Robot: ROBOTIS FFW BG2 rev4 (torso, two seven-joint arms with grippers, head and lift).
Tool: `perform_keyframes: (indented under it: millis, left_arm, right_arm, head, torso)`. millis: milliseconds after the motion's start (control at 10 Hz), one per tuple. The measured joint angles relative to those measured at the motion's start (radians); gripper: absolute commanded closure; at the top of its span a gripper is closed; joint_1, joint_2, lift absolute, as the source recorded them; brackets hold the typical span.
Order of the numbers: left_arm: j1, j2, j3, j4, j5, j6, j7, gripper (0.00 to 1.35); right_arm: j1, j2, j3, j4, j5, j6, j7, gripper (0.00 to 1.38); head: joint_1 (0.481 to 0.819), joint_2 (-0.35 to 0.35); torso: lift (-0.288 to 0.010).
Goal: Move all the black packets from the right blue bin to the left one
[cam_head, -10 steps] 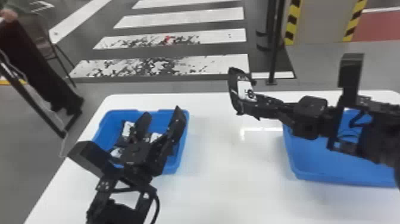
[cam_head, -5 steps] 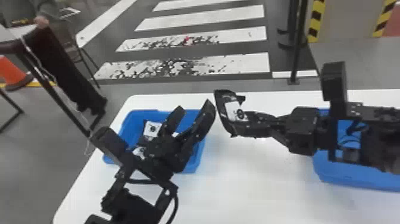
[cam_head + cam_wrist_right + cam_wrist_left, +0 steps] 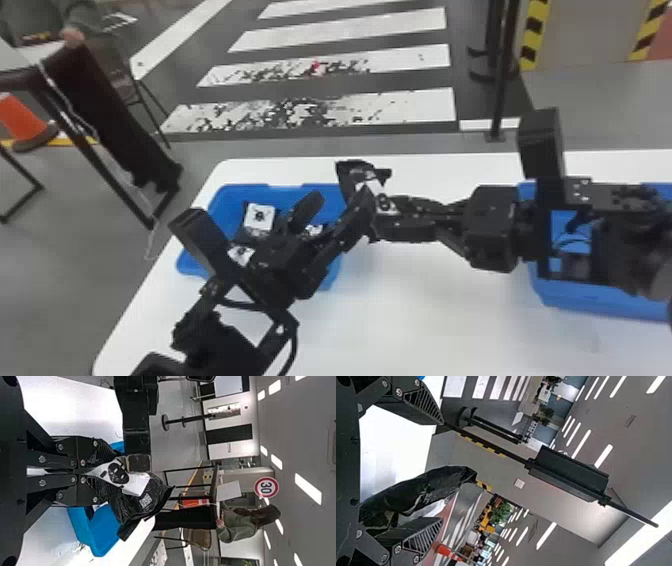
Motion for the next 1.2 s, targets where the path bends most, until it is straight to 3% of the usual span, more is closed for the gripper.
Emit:
perform_keyframes:
  millis: [200, 300, 400, 500, 1100, 1200]
  left_arm:
    - [-0.004, -0.004, 0.004, 0.023, -0.007, -0.061, 0.001, 0.21]
    - [-0.005, -0.005, 0.004, 0.028, -0.002, -0.076, 0.001, 0.33]
    - [-0.006, -0.005, 0.003, 0.03, 0.002, -0.07, 0.0, 0.84]
    - [-0.008, -0.005, -0.001, 0.03, 0.001, -0.048, -0.001, 1.21]
    - [-0.017, -0.002, -0.023, 0.02, -0.066, -0.065, -0.028, 1.21]
    - [-0.018, -0.002, -0.024, 0.02, -0.065, -0.077, -0.031, 1.21]
  right_arm:
    - [-0.003, -0.001, 0.021, -0.001, -0.007, 0.006, -0.001, 1.11]
    - [-0.003, -0.001, 0.022, -0.001, -0.007, 0.008, -0.001, 1.11]
    - [-0.004, -0.002, 0.022, -0.001, -0.008, 0.009, -0.001, 1.11]
    - [-0.005, -0.002, 0.022, 0.003, -0.008, 0.009, -0.003, 1.11]
    - [-0.013, 0.011, 0.008, 0.039, -0.013, -0.01, -0.016, 1.11]
    - [-0.019, 0.015, 0.005, 0.052, -0.013, -0.019, -0.019, 0.99]
  head:
    - [0.695, 0.323]
    - [0.695, 0.328]
    - [0.695, 0.327]
    - [0.695, 0.32]
    - [0.695, 0.296]
    - [0.695, 0.293]
  torso:
    - [-0.168]
    - [-0.168]
    - [-0.168]
    - [-0.168]
    - [-0.168]
    - [-0.168]
